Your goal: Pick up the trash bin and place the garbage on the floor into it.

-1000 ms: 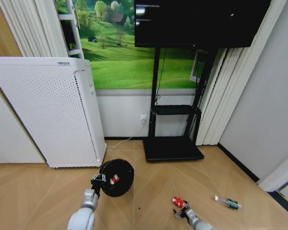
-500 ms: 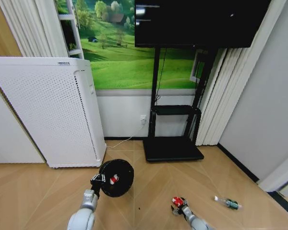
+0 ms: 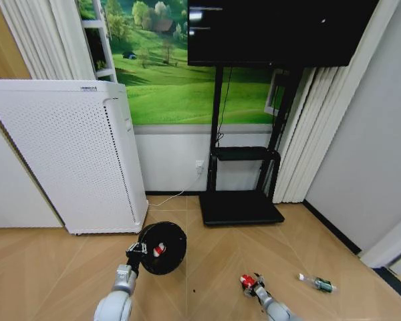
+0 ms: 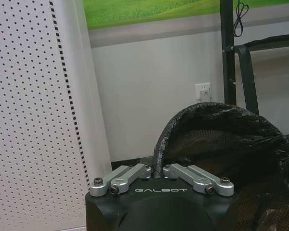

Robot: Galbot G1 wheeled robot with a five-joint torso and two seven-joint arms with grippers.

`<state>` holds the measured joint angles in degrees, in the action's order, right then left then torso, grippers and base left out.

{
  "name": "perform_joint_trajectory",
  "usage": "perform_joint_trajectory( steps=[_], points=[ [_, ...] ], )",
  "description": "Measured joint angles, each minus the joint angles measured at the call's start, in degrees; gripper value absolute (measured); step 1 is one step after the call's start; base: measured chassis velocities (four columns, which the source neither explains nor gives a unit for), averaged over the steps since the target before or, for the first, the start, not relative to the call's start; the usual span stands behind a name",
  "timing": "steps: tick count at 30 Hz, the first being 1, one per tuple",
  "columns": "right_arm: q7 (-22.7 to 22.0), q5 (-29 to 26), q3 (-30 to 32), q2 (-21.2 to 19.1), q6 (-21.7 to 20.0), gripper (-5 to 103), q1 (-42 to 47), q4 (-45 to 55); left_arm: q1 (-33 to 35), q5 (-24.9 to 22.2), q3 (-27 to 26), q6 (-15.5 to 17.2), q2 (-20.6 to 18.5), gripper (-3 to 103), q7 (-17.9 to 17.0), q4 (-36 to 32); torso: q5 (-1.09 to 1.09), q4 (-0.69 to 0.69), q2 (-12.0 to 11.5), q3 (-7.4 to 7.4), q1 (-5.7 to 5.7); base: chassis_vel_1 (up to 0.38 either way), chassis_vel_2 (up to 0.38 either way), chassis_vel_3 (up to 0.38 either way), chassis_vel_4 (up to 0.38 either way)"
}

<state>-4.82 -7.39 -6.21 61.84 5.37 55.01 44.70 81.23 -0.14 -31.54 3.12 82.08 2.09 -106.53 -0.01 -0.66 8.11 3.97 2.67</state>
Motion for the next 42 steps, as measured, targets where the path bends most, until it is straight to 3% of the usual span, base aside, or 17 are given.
perform_joint_trajectory(
  steps=[2, 4, 6, 13, 17, 24, 25, 30, 32, 35, 36, 37, 39, 40, 42],
  points=[
    [0.07, 0.0, 0.02, 0.01, 0.04, 82, 0.02, 0.0, -0.02, 0.0, 0.01, 0.0, 0.02, 5, 0.0, 0.05, 0.0, 0.0, 0.0, 0.0, 0.0, 0.0, 0.0, 0.0, 0.0],
    [0.19, 0.01, 0.09, 0.13, 0.23, 65, 0.18, 0.01, -0.11, 0.01, 0.12, -0.01, 0.12, 5, 0.0, 0.18, 0.01, 0.0, 0.0, 0.0, 0.0, 0.0, 0.0, 0.0, 0.0],
    [0.2, 0.01, 0.1, 0.15, 0.26, 65, 0.2, 0.01, -0.12, 0.01, 0.14, -0.03, 0.13, 5, 0.0, 0.2, 0.01, 0.0, 0.0, 0.0, 0.0, 0.0, 0.0, 0.0, 0.0],
    [0.19, -0.1, 0.2, 0.12, 0.34, 35, 0.45, 0.08, -0.16, 0.04, 0.15, -0.22, 0.18, 5, -0.01, 0.62, -0.01, 0.0, 0.0, 0.01, 0.0, 0.0, 0.0, 0.0, 0.0],
    [0.08, -0.17, 0.34, 0.03, 0.35, 28, 0.87, 0.7, -0.22, 0.04, 0.32, -0.23, 0.2, 5, -0.02, 0.72, -0.01, 0.0, 0.0, 0.01, 0.0, 0.0, 0.0, 0.0, 0.0],
    [-0.91, -3.49, 1.63, -3.39, -1.99, 25, 3.7, 7.92, -0.64, 0.0, 1.01, -0.23, 0.19, 5, -0.05, 0.89, 0.07, 0.0, -0.02, 0.02, 0.01, 0.0, 0.0, 0.0, 0.0],
    [-1.96, -7.09, 3.43, -5.9, -3.95, 25, 5.7, 14.02, -1.05, -0.11, 1.56, -0.23, 0.2, 5, -0.05, 1.05, 0.0, 0.01, -0.02, 0.01, 0.01, 0.0, 0.0, 0.0, 0.0],
    [-2.61, -8.86, 6.99, -8.64, -4.37, 25, 8.87, 21.13, -1.7, -0.12, 2.35, -0.17, 0.27, 5, -0.13, 1.32, 0.06, -0.01, -0.02, 0.01, 0.01, 0.0, 0.0, 0.0, 0.0],
    [-2.8, -10.06, 11.65, -11.07, -4.09, 25, 11.94, 26.33, -2.37, -0.14, 3.16, -0.01, 0.35, 5, -0.13, 1.48, -0.01, -0.01, -0.02, 0.01, 0.01, 0.0, 0.0, 0.0, 0.0],
    [-2.74, -12.61, 14.99, -13.02, -3.1, 25, 14.82, 31.07, -2.83, -0.14, 3.52, 0.06, 0.36, 5, -0.15, 1.63, 0.06, -0.02, -0.02, 0.01, 0.01, 0.0, 0.0, 0.0, 0.0],
    [-1.37, -14.27, 16.67, -14.4, -0.53, 25, 15.9, 34.14, -2.79, -0.16, 3.37, 0.06, 0.52, 5, -0.16, 1.59, -0.02, -0.05, -0.02, 0.0, 0.0, 0.0, 0.0, 0.0, 0.0],
    [-1.37, -14.27, 16.67, -14.4, -0.53, 25, 15.9, 34.14, -2.79, -0.16, 3.37, 0.06, 0.52, 5, -0.16, 1.59, -0.02, -0.05, -0.02, 0.0, 0.0, 0.0, 0.0, 0.0, 0.0],
    [4.72, -14.65, 19.72, -16.01, 5.96, 25, 16.51, 37.96, -2.33, -0.17, 2.79, 0.08, 0.97, 5, -0.23, 0.99, 0.05, 0.08, -0.02, 0.01, 0.01, 0.0, 0.0, 0.0, 0.0],
    [7.6, -14.78, 21.91, -16.88, 8.08, 25, 17.84, 40.36, -2.48, -0.17, 2.8, 0.09, 1.08, 5, -0.3, 0.73, 0.04, 0.07, -0.02, 0.0, 0.01, 0.0, 0.0, 0.0, 0.0],
    [9.7, -15.45, 23.85, -17.75, 9.18, 25, 19.55, 43.12, -2.59, -0.17, 2.93, 0.2, 1.19, 5, -0.44, 0.48, 0.01, 0.04, -0.01, 0.01, 0.0, 0.0, 0.0, 0.0, 0.0]
  ],
)
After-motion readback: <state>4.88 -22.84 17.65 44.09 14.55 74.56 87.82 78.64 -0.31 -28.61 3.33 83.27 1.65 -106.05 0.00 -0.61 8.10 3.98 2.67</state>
